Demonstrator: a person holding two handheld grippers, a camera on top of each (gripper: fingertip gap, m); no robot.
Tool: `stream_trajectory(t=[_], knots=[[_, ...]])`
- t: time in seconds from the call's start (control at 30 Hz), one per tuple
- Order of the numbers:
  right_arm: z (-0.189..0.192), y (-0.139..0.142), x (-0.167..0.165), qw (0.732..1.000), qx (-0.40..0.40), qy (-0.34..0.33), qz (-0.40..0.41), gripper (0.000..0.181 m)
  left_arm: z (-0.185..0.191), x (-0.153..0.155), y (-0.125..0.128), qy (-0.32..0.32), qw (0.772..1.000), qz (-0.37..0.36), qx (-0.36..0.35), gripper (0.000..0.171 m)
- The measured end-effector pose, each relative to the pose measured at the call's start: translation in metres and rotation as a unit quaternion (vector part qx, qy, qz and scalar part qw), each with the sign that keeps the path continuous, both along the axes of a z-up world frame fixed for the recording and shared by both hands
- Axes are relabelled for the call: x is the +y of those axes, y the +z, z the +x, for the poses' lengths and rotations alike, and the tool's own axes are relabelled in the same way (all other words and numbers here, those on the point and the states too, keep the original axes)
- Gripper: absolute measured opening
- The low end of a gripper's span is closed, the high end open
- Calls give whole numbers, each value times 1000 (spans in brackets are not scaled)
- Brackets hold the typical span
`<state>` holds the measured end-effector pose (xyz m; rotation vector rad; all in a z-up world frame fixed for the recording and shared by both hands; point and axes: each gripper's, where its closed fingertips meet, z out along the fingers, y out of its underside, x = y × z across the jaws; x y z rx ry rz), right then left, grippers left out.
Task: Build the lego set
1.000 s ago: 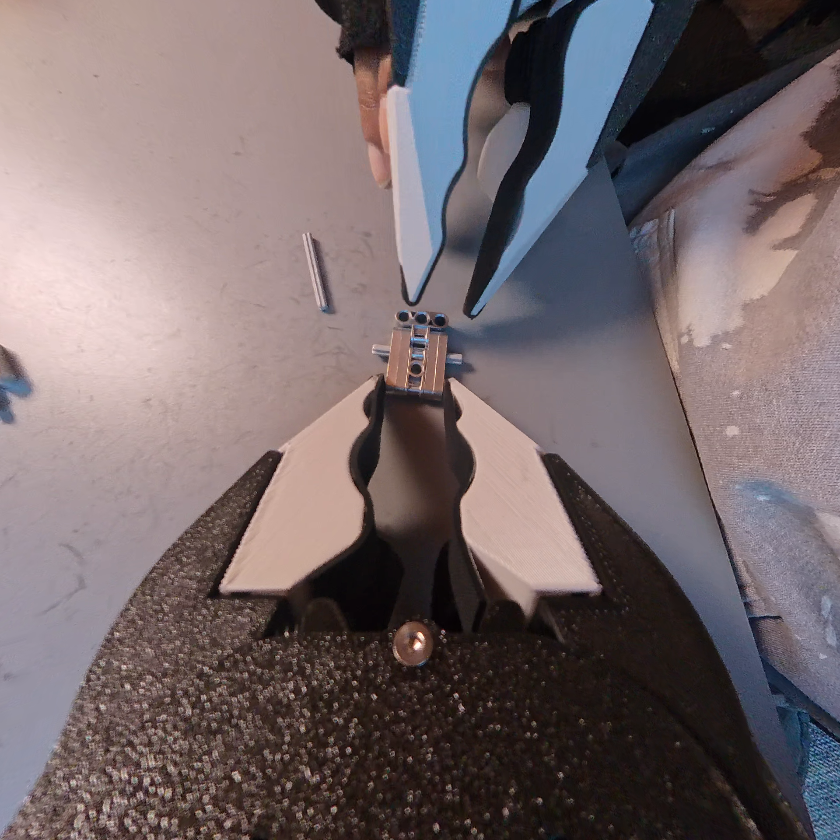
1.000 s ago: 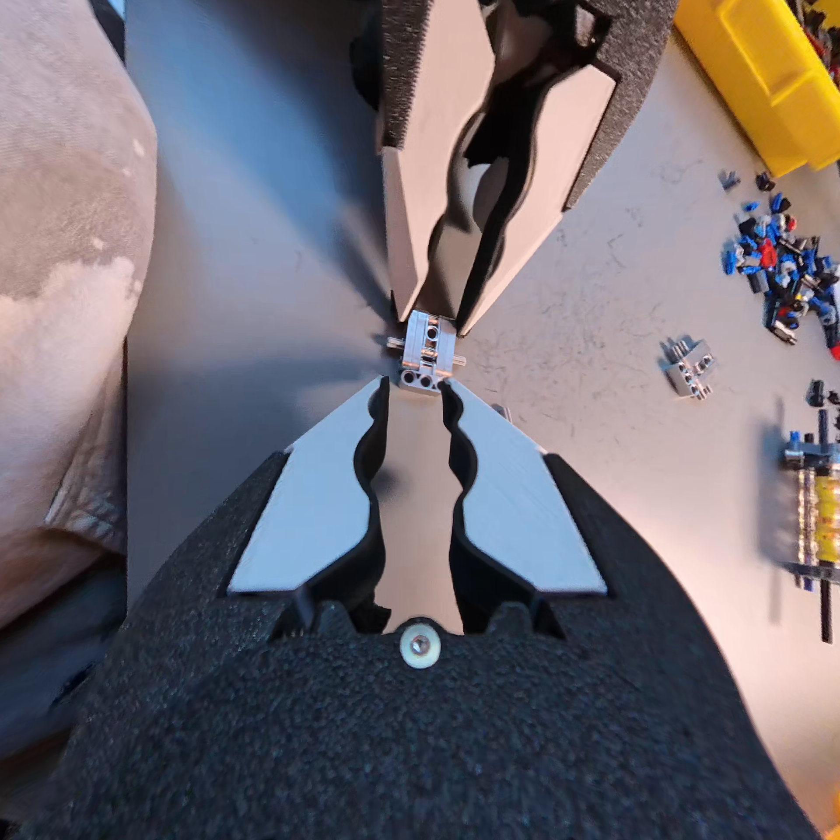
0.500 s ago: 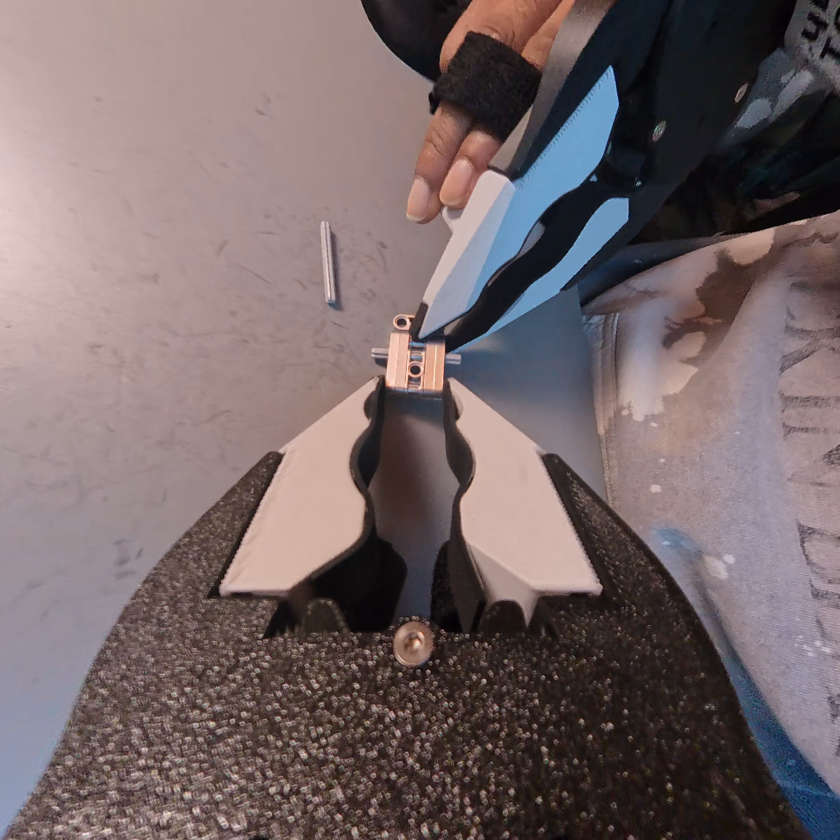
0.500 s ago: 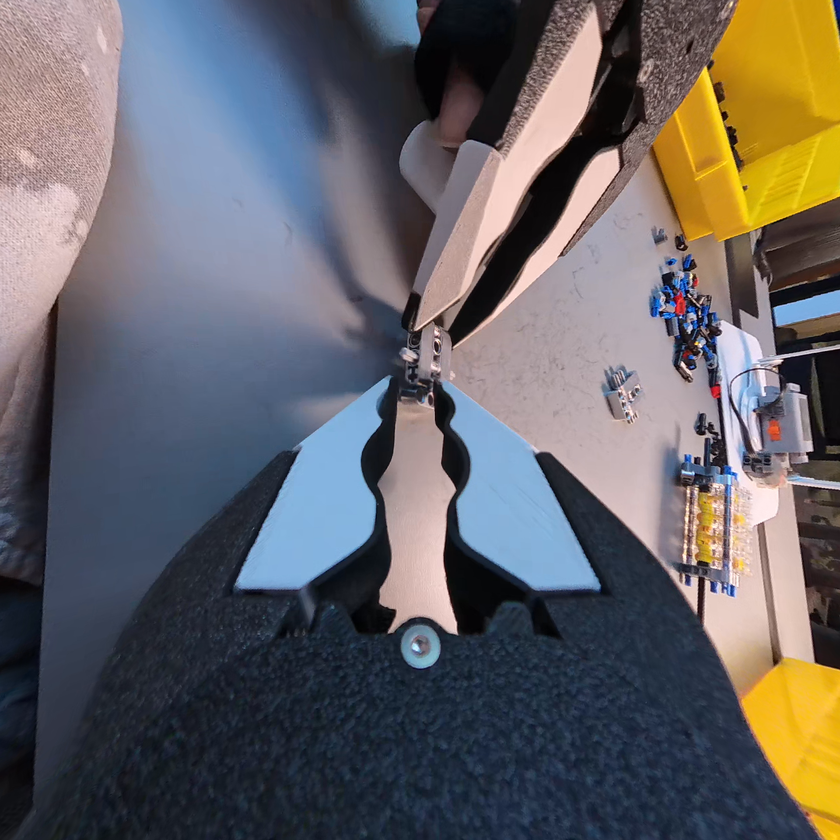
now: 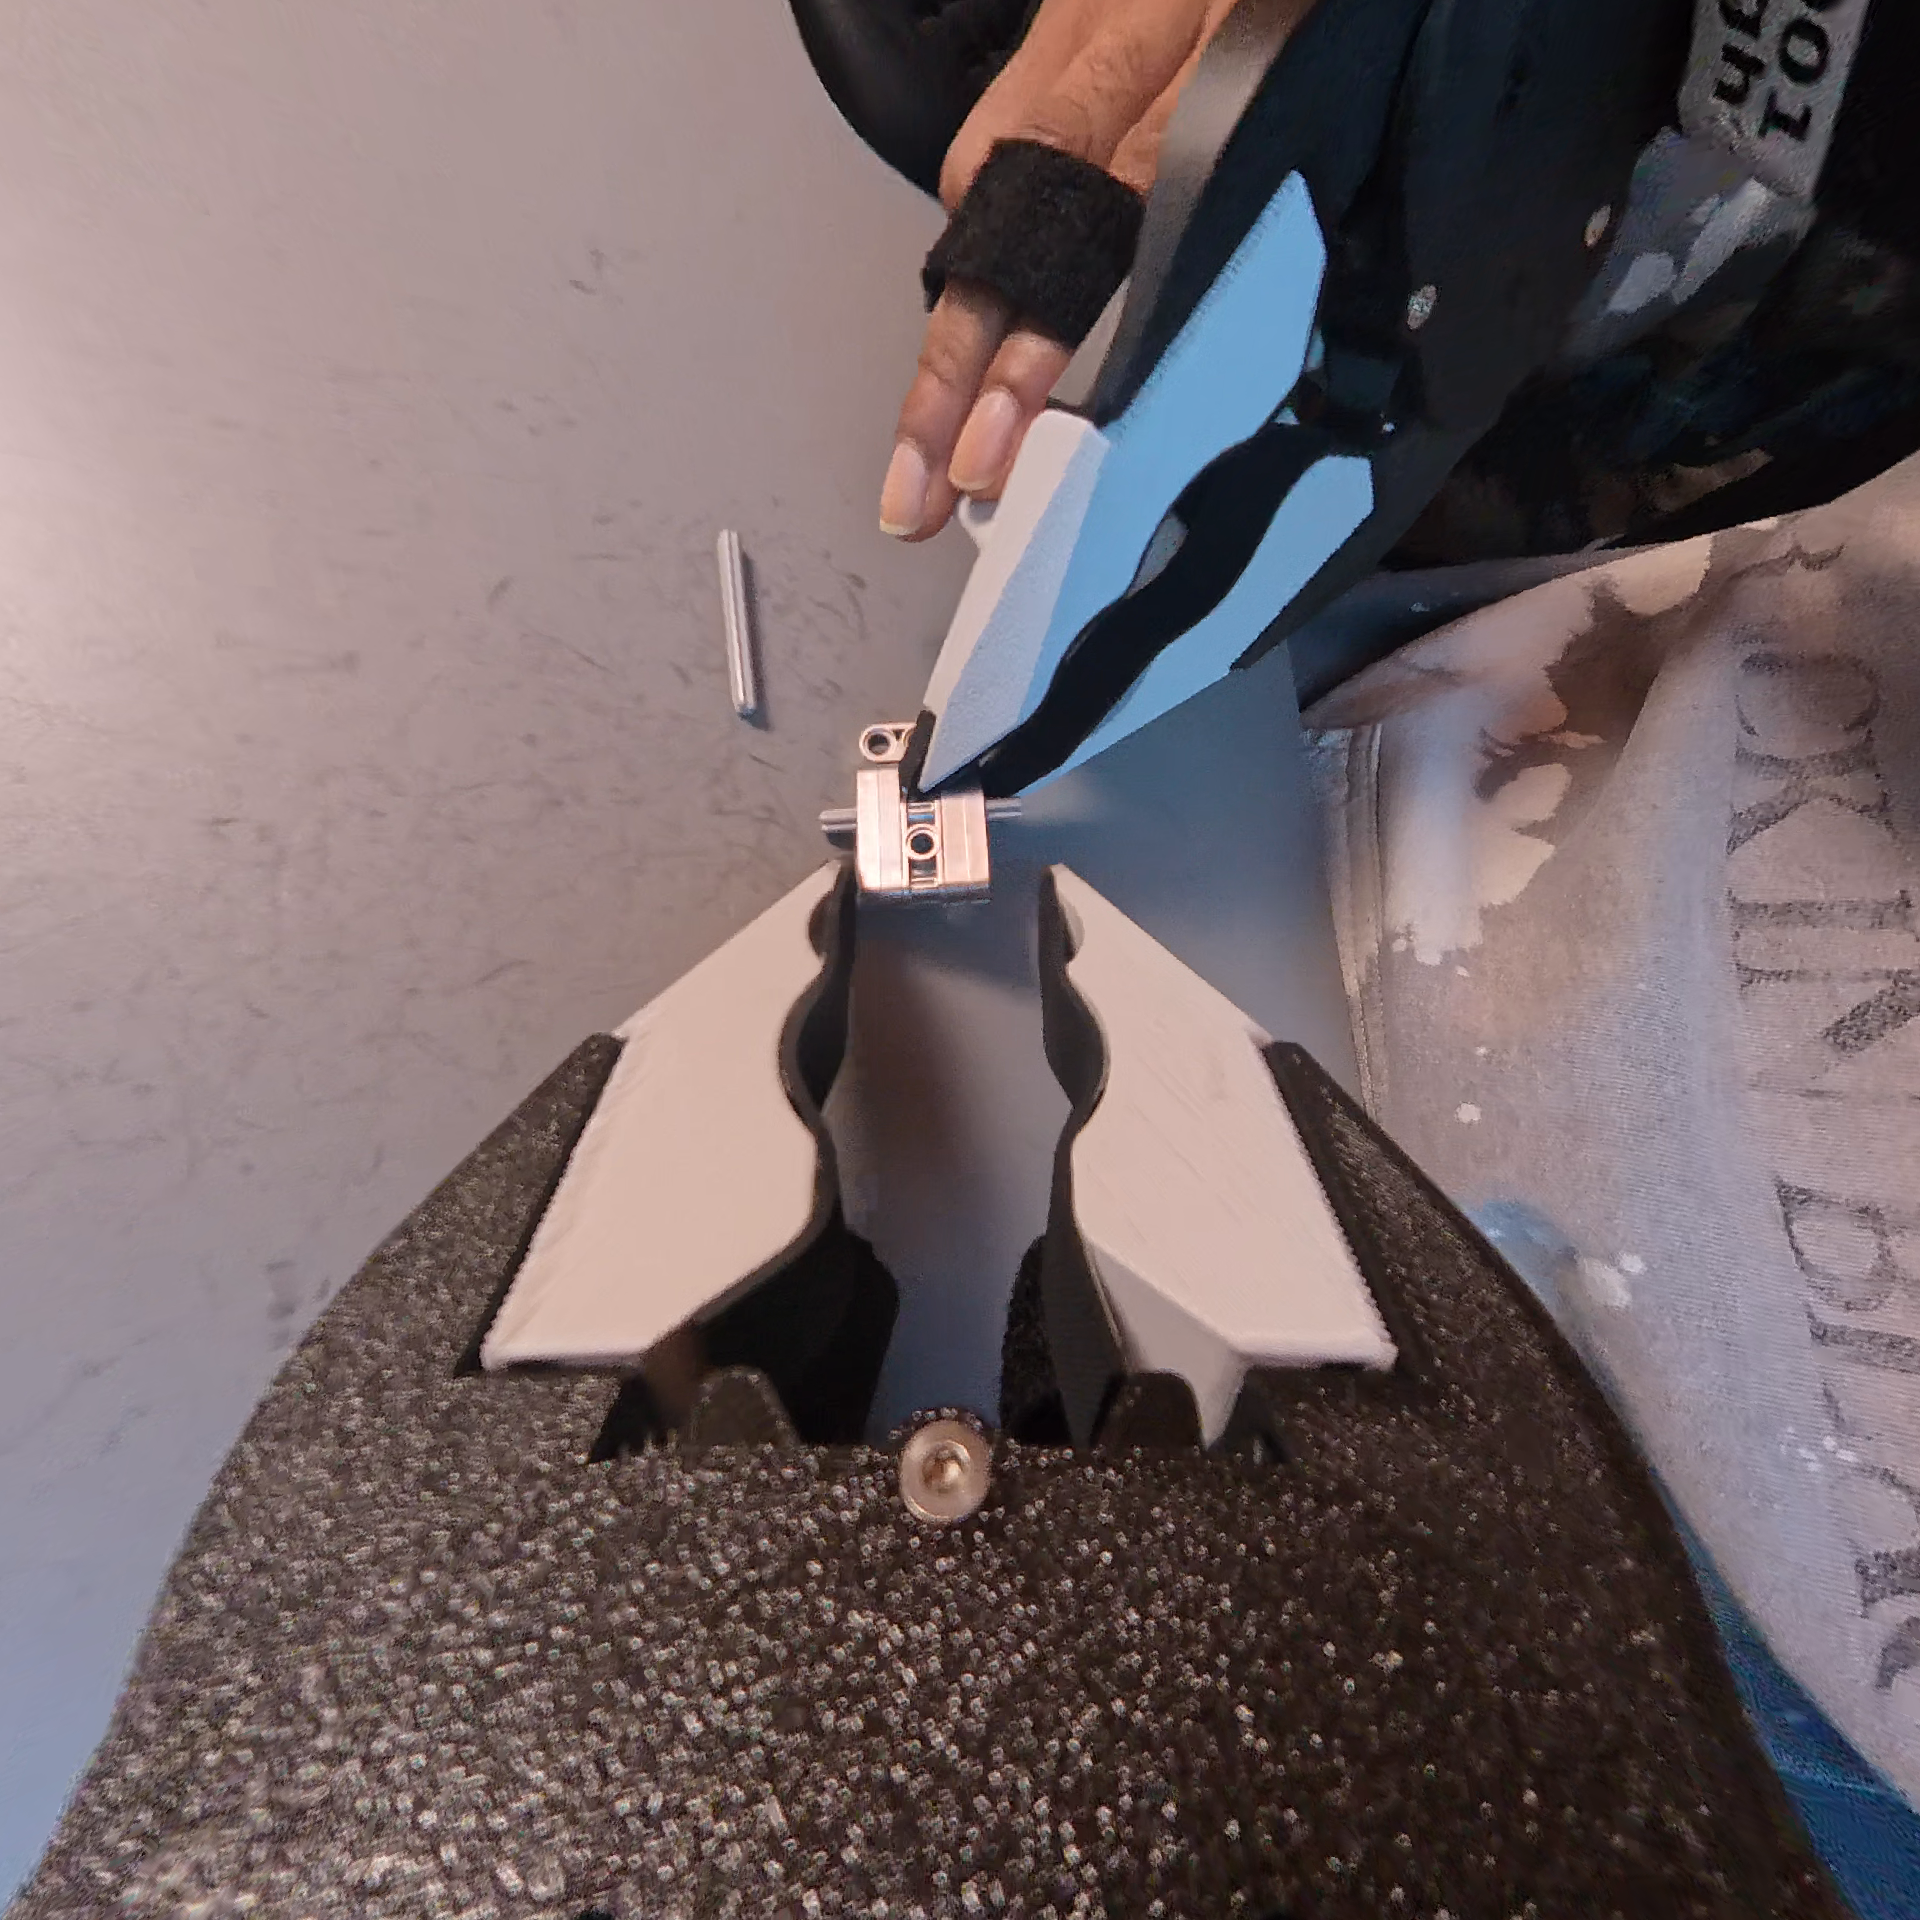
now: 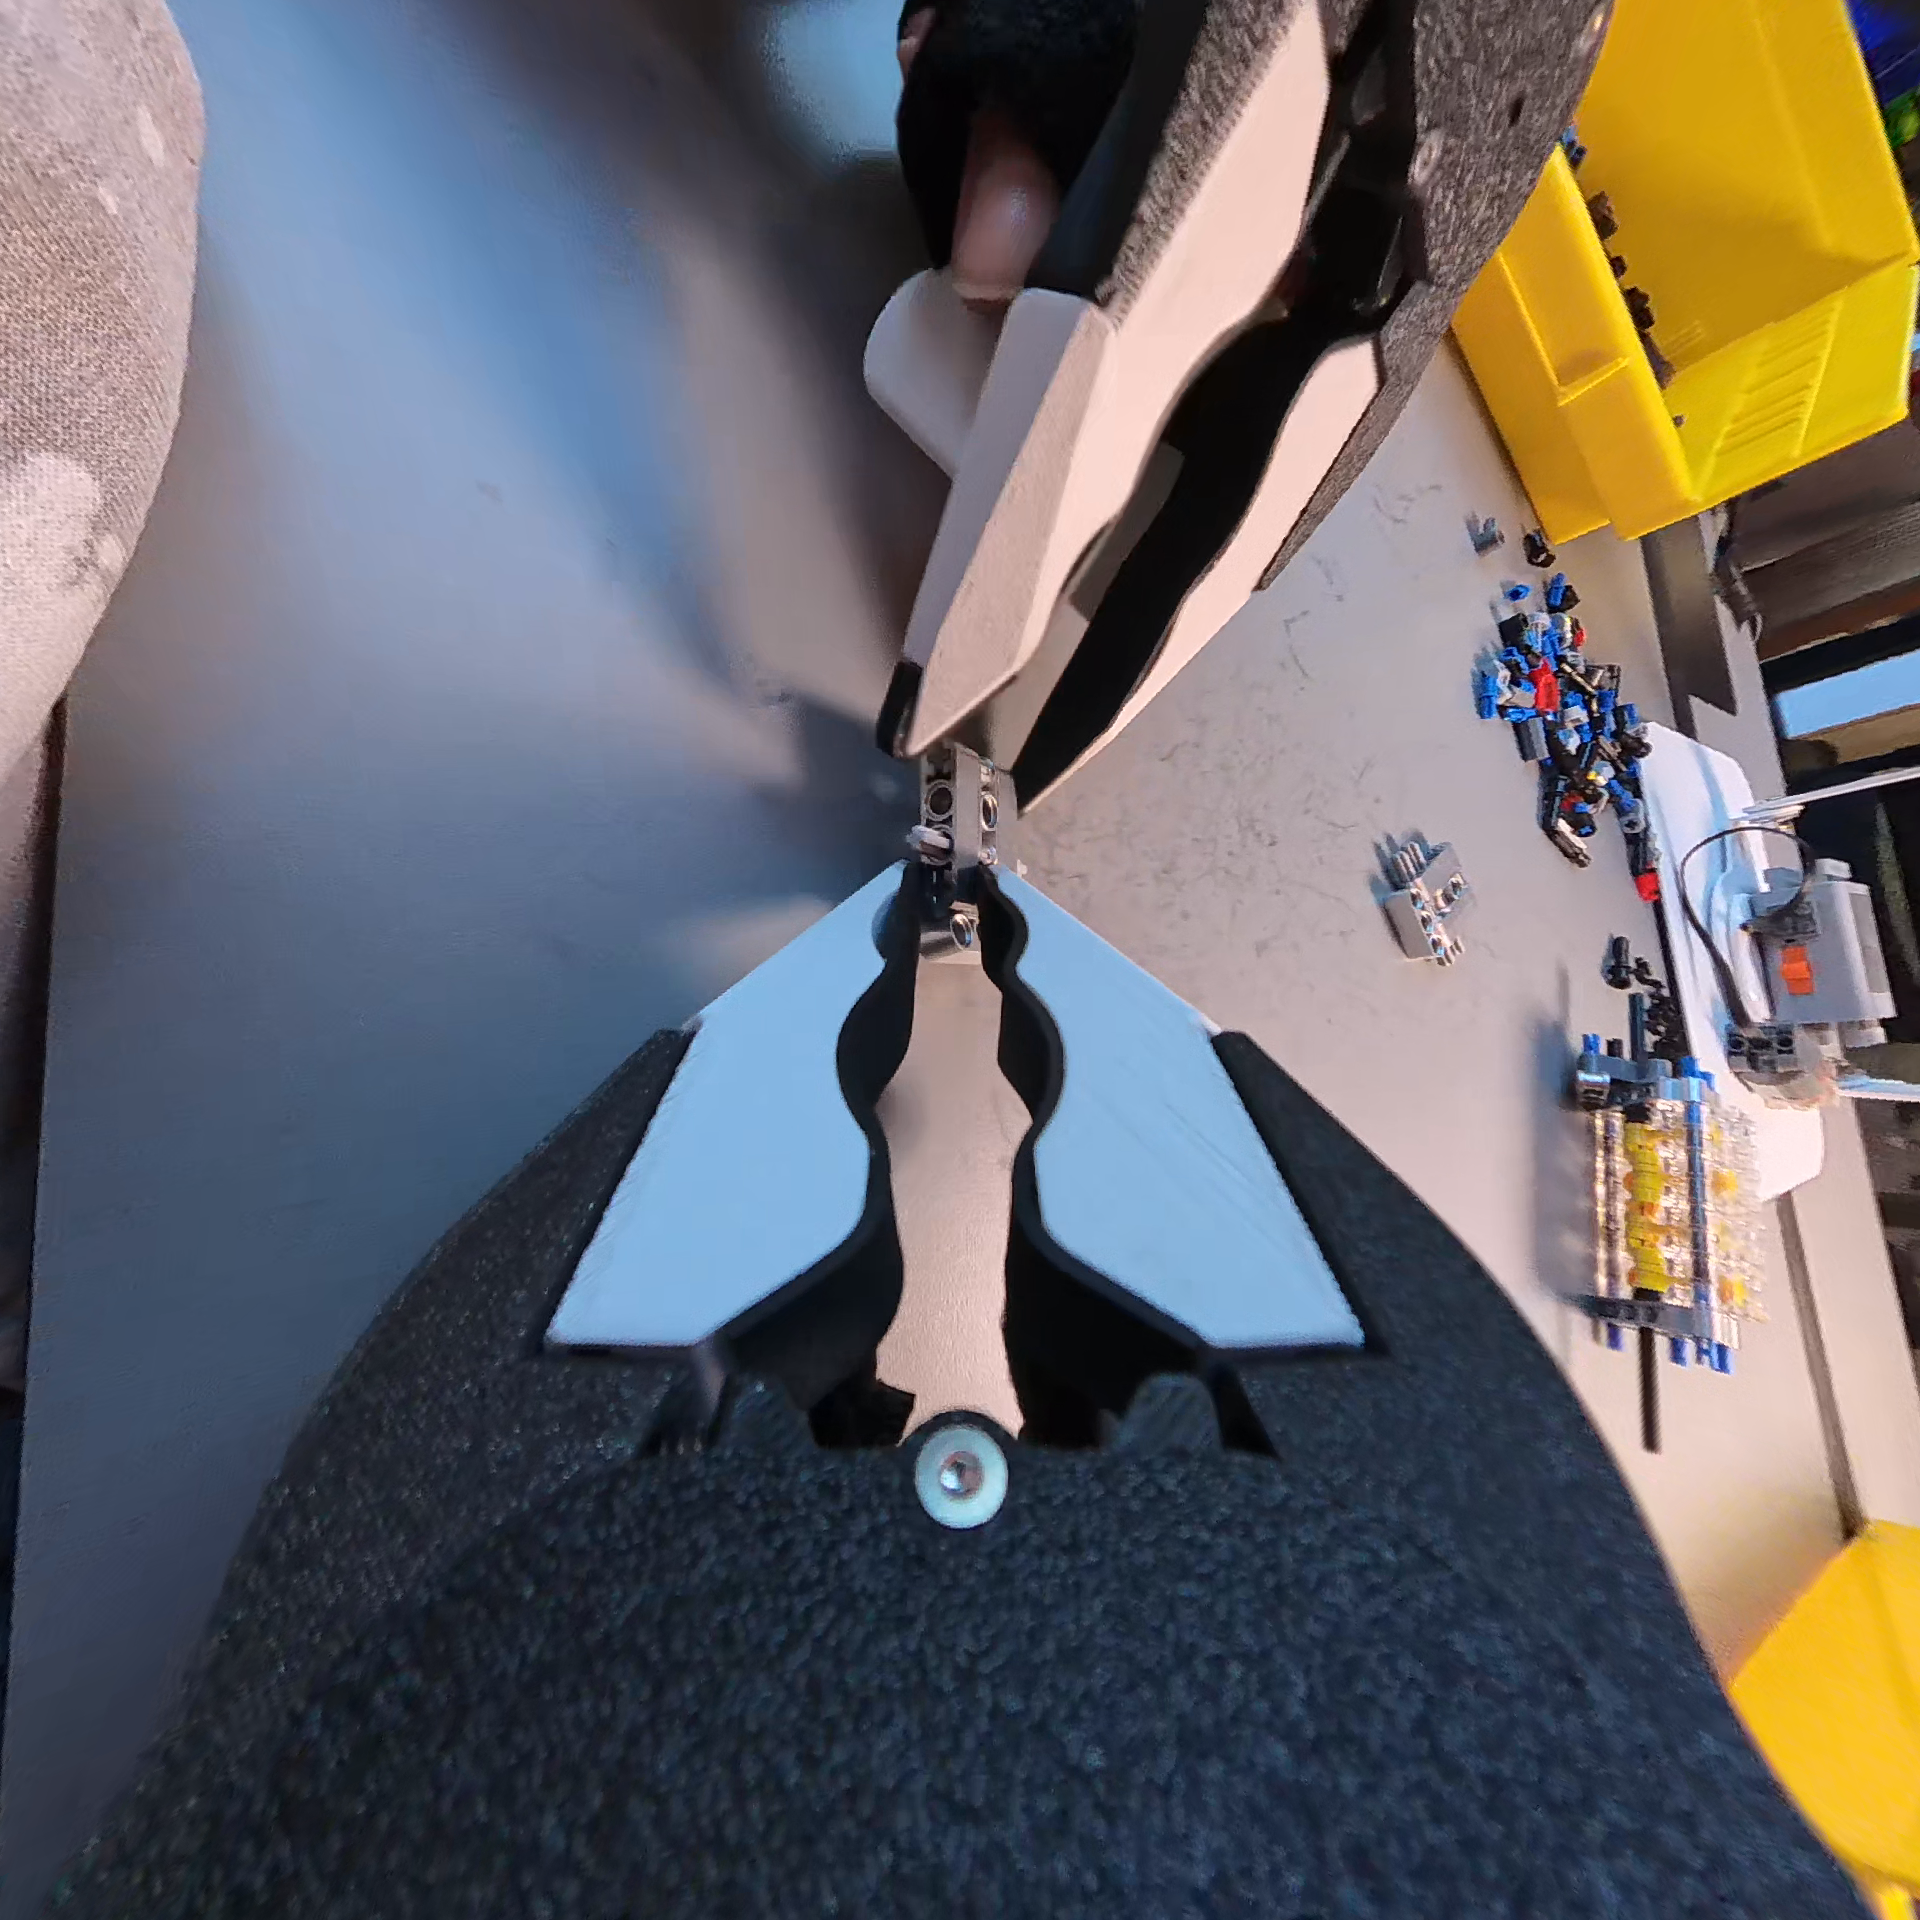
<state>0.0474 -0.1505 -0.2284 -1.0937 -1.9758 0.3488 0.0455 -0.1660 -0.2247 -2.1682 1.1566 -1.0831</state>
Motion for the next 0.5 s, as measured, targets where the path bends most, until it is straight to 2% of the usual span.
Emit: stream_trajectory(t=[0.13,0.27,0.37,0.5], knots=[[1,1,0,999,-3,-5,-50,8,-1,3,6,-22,994,103,23,40],[1,3,2,993,-20,-11,-119,8,-3,10,-6,-38,976,195,87,36],[-1,5,4,983,-40,-17,-179,8,-1,14,-10,-38,967,225,109,22],[-3,7,6,965,-65,-24,-252,8,-2,19,-11,-20,970,215,108,16]])
